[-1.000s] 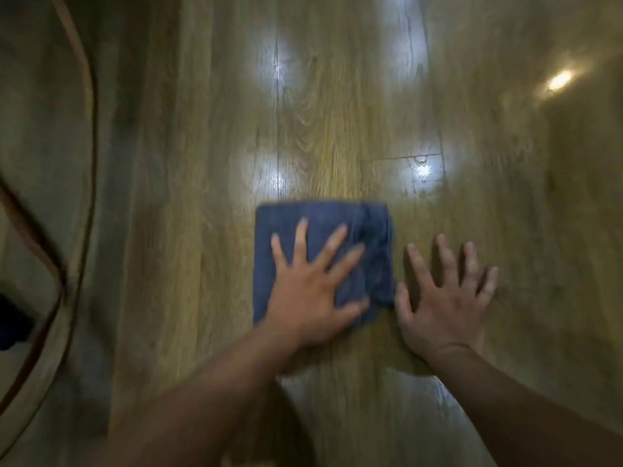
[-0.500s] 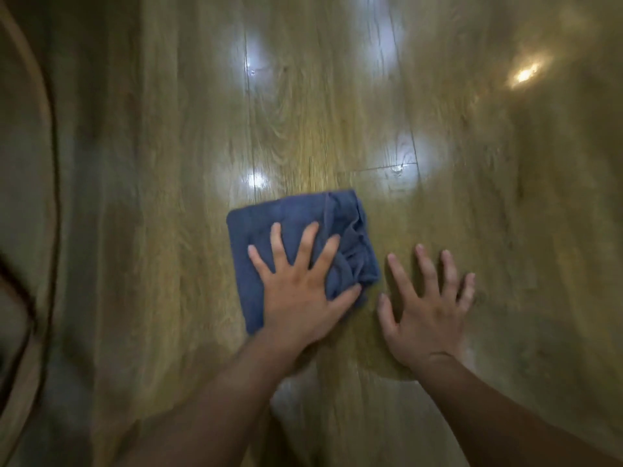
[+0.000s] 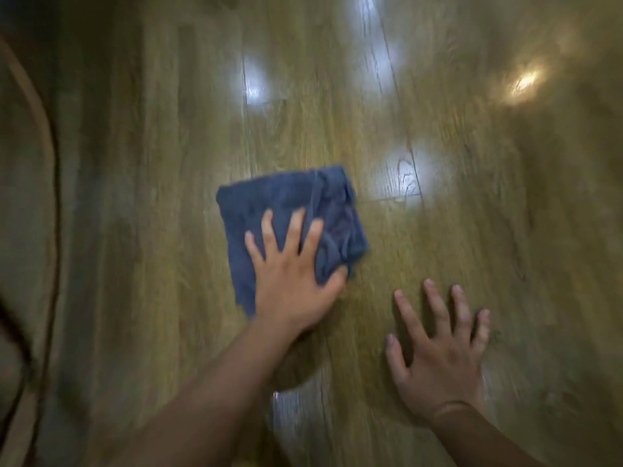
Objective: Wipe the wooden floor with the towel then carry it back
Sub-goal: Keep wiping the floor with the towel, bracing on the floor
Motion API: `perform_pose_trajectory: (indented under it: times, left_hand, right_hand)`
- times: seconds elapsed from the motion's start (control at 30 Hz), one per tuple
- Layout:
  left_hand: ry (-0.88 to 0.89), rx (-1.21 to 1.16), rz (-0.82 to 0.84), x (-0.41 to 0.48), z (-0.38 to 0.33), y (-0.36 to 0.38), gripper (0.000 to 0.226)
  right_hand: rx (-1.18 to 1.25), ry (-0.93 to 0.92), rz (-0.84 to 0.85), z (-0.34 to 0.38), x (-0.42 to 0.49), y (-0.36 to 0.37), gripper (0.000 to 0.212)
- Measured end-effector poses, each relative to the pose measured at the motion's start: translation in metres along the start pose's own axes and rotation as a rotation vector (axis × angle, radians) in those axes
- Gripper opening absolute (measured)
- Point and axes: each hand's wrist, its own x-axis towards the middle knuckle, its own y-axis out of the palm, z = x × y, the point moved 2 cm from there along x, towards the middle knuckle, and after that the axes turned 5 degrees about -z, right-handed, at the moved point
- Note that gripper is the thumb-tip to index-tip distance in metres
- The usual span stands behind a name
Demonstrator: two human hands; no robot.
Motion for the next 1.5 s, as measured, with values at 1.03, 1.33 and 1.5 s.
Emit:
perform_pose_trajectory:
  times: [1.03,1.33,1.5]
  left_hand:
    - [0.388,0.06,0.114,-0.149,-0.095,0.021,0.077]
    - [0.05,0.011,-0.075,0.117,-0.11,0.019,0.095]
    - [0.038,0.022,-0.115,0.213,-0.112,0.006,0.091]
  right_hand:
    - [0.087,0.173,0.038,-0.112,0.063,-0.042,0.046]
    - [-0.077,0.154,0.032,-0.137,0.069,-0.014,0.061]
    - [-0.078,0.147,-0.003,-0.14,0.072,-0.012,0.06]
